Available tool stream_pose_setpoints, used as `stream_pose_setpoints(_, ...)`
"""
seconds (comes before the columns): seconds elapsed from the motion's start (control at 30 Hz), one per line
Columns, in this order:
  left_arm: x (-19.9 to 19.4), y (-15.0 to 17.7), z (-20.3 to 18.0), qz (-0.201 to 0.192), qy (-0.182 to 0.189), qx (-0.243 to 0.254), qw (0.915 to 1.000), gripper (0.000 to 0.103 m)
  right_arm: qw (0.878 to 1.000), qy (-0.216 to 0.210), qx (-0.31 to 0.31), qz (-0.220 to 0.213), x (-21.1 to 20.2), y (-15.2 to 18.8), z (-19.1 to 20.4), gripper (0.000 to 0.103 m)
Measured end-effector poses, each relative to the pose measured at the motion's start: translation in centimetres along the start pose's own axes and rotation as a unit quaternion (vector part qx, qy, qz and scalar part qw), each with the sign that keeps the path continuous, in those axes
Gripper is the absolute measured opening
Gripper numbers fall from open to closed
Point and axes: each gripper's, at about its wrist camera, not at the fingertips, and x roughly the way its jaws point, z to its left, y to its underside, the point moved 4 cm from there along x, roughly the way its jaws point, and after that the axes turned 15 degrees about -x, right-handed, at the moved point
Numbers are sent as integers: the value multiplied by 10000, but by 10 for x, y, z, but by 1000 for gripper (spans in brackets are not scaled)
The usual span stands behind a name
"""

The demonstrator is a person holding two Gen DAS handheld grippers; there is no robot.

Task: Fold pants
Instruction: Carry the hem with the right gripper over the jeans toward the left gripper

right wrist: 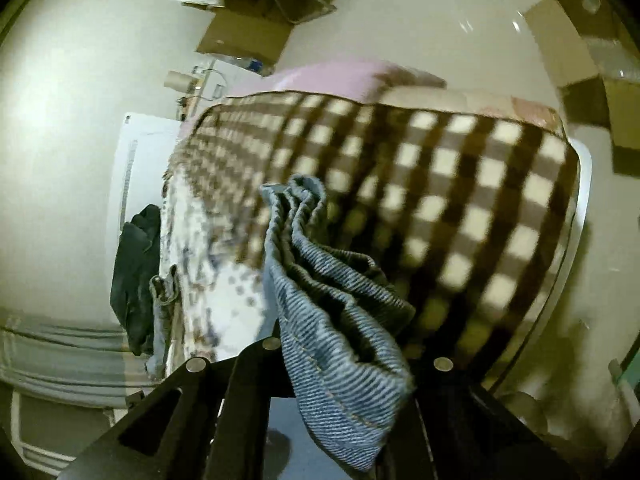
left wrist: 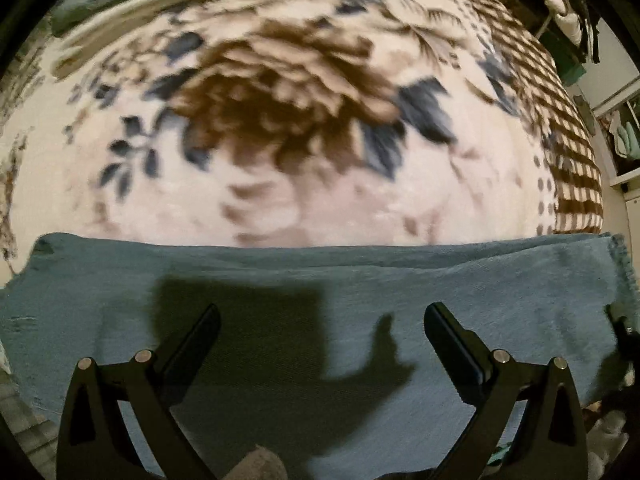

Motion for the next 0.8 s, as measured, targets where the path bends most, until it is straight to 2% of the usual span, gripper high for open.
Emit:
stream_pose_setpoints(0.17, -22, -1, 34, -331, -82, 176, 9993, 103, 9990, 48, -430, -88, -33, 5, 43, 8)
stream_pose_setpoints(0.33, -51, 0, 82, -543, -110, 95, 9984, 103, 9953, -44, -971, -25, -40, 36, 112, 8)
stream_pose_setpoints(0.5, -74, 5, 126, -621, -79, -87, 9980, 103, 9890, -259, -1418, 327, -36, 96, 170, 8)
stream_pose_setpoints(0.67, -89, 8, 187, -653, -114, -438, 9968, 103, 9794, -403, -1787, 850, -3, 160, 220, 8)
stream_pose_setpoints(0.8, -94, 12, 250, -637, -239, -891, 9937, 103, 9646, -447, -2239, 1319, 31, 222, 255, 8)
